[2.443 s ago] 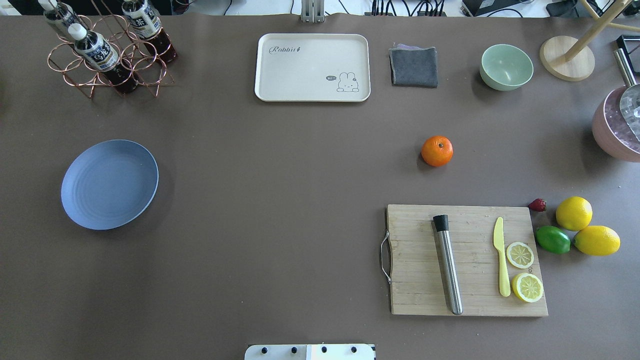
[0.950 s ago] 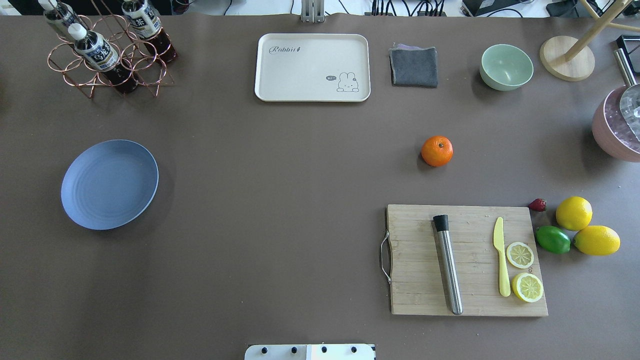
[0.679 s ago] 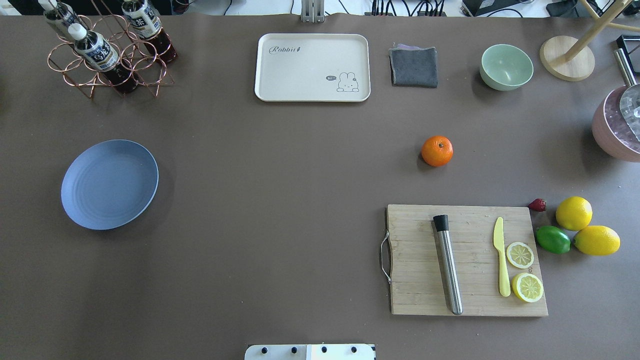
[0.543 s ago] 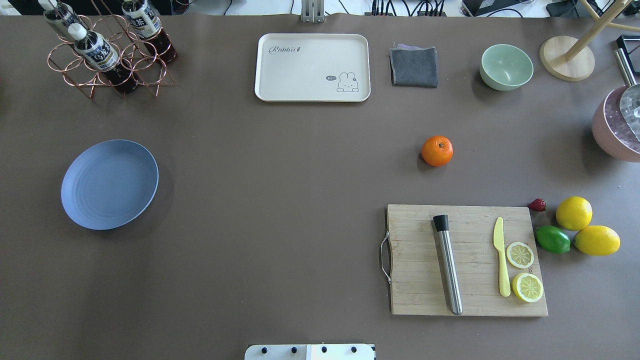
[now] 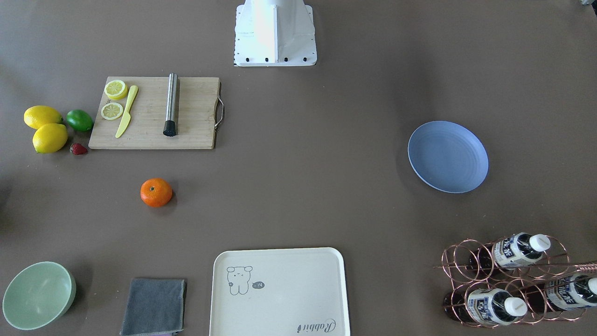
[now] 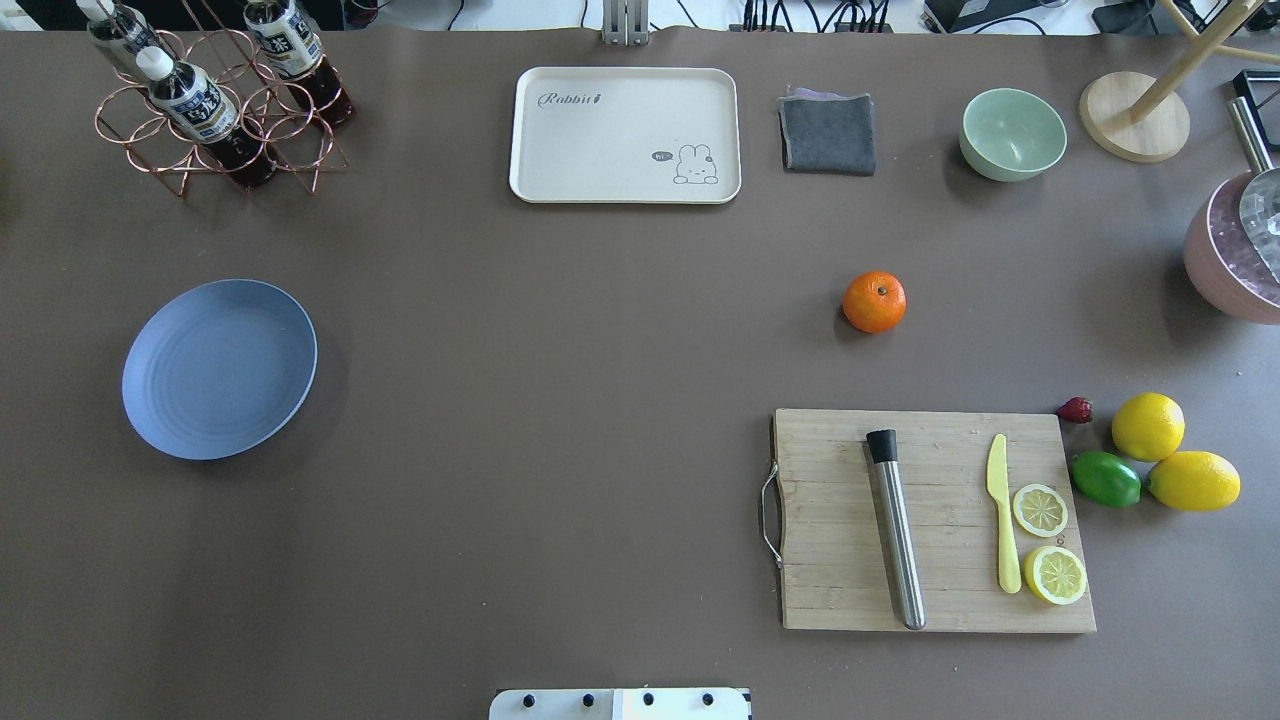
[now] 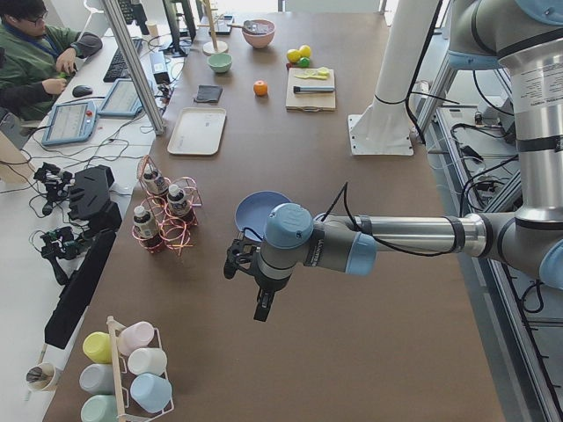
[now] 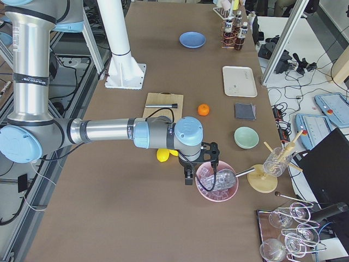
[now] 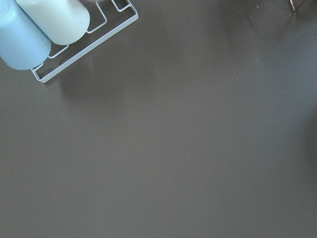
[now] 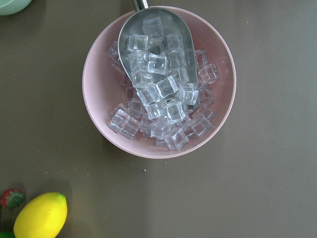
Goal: Pick orange to plate
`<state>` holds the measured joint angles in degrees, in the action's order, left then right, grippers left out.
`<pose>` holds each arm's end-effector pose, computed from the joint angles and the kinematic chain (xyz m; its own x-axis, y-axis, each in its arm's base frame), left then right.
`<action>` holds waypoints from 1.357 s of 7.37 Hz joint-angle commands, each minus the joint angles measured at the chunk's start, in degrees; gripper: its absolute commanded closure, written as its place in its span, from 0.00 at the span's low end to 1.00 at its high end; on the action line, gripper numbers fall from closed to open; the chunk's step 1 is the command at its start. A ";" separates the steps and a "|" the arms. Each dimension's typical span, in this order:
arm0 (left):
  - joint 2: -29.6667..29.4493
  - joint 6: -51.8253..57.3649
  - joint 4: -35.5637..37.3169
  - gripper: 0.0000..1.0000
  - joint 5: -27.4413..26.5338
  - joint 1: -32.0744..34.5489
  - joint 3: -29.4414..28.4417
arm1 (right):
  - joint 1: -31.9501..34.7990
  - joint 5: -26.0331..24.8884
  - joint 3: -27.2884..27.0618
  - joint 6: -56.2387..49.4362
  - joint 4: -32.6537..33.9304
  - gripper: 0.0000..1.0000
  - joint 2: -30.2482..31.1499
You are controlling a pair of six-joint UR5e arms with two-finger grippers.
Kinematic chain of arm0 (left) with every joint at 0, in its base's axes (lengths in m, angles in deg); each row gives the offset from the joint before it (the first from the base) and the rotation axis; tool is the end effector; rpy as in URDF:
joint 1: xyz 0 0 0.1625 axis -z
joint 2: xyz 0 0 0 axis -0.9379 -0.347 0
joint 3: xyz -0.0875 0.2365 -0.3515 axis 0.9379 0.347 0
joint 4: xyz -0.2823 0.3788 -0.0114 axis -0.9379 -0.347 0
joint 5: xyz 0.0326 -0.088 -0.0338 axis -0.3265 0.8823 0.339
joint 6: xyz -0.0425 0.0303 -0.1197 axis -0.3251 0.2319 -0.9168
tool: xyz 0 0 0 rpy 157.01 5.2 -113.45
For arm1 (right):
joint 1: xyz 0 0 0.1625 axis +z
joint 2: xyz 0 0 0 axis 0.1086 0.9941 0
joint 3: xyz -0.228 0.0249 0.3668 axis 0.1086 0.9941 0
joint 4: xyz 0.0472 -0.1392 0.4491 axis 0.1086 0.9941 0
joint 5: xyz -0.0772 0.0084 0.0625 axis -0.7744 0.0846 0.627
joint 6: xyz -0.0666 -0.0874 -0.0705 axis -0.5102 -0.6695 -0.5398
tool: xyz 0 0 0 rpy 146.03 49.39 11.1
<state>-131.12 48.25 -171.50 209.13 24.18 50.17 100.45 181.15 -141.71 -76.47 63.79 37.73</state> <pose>-0.0776 -0.4687 0.6576 0.7527 0.1505 -0.6409 0.0236 0.9667 0.2547 0.0747 -0.5053 0.6308 0.6805 -0.0149 0.7326 -0.0412 0.9974 0.0586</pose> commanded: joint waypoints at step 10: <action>-1.70 -0.23 -3.07 0.02 -0.26 0.09 -2.68 | -0.09 0.00 -0.39 0.09 -0.01 0.00 -0.09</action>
<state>-131.90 48.44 -173.83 209.16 24.25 48.94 100.40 181.15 -142.09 -76.45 63.78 37.65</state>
